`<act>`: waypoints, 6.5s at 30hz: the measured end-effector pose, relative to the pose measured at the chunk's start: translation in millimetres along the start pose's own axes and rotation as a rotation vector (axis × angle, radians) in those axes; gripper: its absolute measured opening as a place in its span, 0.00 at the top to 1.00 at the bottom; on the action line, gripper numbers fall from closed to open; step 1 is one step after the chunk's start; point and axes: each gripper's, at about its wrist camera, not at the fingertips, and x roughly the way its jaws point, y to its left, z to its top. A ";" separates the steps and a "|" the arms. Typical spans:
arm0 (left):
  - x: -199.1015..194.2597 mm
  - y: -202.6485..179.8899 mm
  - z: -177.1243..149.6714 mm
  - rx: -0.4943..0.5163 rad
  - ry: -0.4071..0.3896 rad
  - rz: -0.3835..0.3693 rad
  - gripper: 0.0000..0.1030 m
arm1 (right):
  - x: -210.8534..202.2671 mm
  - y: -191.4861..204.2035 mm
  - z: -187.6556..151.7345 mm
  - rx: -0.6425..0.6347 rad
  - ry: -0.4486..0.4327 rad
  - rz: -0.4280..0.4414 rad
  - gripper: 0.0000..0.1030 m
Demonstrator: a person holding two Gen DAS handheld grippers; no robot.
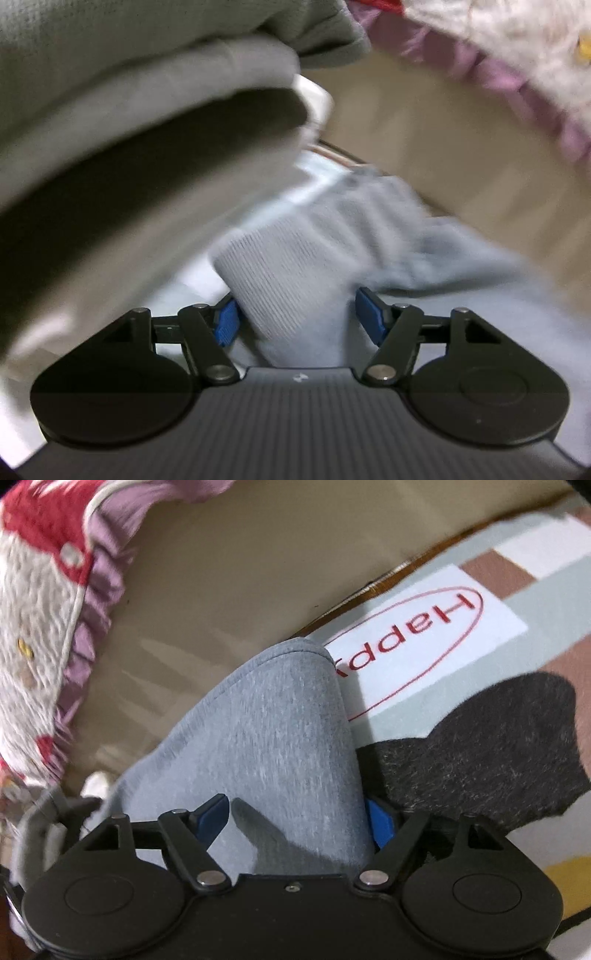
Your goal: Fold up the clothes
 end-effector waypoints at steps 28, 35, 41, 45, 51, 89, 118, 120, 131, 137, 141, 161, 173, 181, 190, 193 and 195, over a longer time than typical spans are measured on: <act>53.3 -106.4 -68.5 0.633 0.140 -0.101 0.32 | -1.9 40.2 16.5 -0.148 -0.063 0.215 0.76; 46.5 -111.5 -79.8 0.649 0.126 -0.041 0.32 | -10.4 74.7 14.0 -0.345 -0.069 0.054 0.78; 26.5 -122.8 -68.0 0.390 0.225 -0.173 0.34 | 18.2 14.9 27.0 0.014 0.090 0.039 0.66; 30.9 -133.4 -82.5 0.226 0.335 -0.176 0.33 | 17.3 0.2 20.4 0.109 0.147 0.055 0.46; 38.2 -136.0 -89.9 0.310 0.269 -0.151 0.31 | 27.5 3.0 8.2 0.035 0.090 0.102 0.33; 96.3 -222.7 -64.6 0.518 0.296 0.050 0.54 | -100.8 -4.4 53.7 -0.119 -0.055 -0.031 0.79; -28.2 -216.1 -124.9 0.376 0.389 -0.414 0.49 | -114.4 19.2 37.0 -0.203 -0.050 0.061 0.77; -35.2 -206.2 -109.2 0.382 0.384 -0.415 0.49 | -118.6 19.5 37.7 -0.181 -0.060 0.103 0.77; 6.8 -70.9 -63.8 0.010 0.424 -0.297 0.59 | -90.6 129.1 27.4 -0.334 -0.047 0.104 0.76; 22.0 -36.6 -39.5 -0.236 0.394 -0.408 0.64 | -29.9 205.1 11.7 -0.441 0.024 0.038 0.76; 16.6 -19.9 -21.9 -0.267 0.345 -0.404 0.64 | 29.3 241.4 -0.1 -0.497 0.121 -0.012 0.76; 61.0 42.7 -34.6 -0.633 0.458 -0.472 0.64 | 114.6 266.0 -33.6 -0.468 0.311 0.138 0.40; -13.9 50.9 -0.3 -0.517 0.281 -0.491 0.42 | -0.4 204.1 -22.9 -0.757 0.137 0.108 0.42; 4.6 2.1 -29.3 -0.377 0.420 -0.506 0.39 | -16.5 128.0 -23.4 -0.699 0.015 0.022 0.42; -15.4 -35.5 -9.3 0.057 0.175 -0.386 0.82 | -13.5 144.3 -43.2 -0.830 -0.024 0.080 0.42; 4.1 -35.0 -17.4 0.078 0.220 -0.300 0.81 | -17.4 148.3 -54.5 -0.891 -0.025 0.104 0.41; 13.6 -24.6 -19.1 0.011 0.245 -0.310 0.80 | -6.2 152.1 -63.8 -0.930 0.002 0.101 0.41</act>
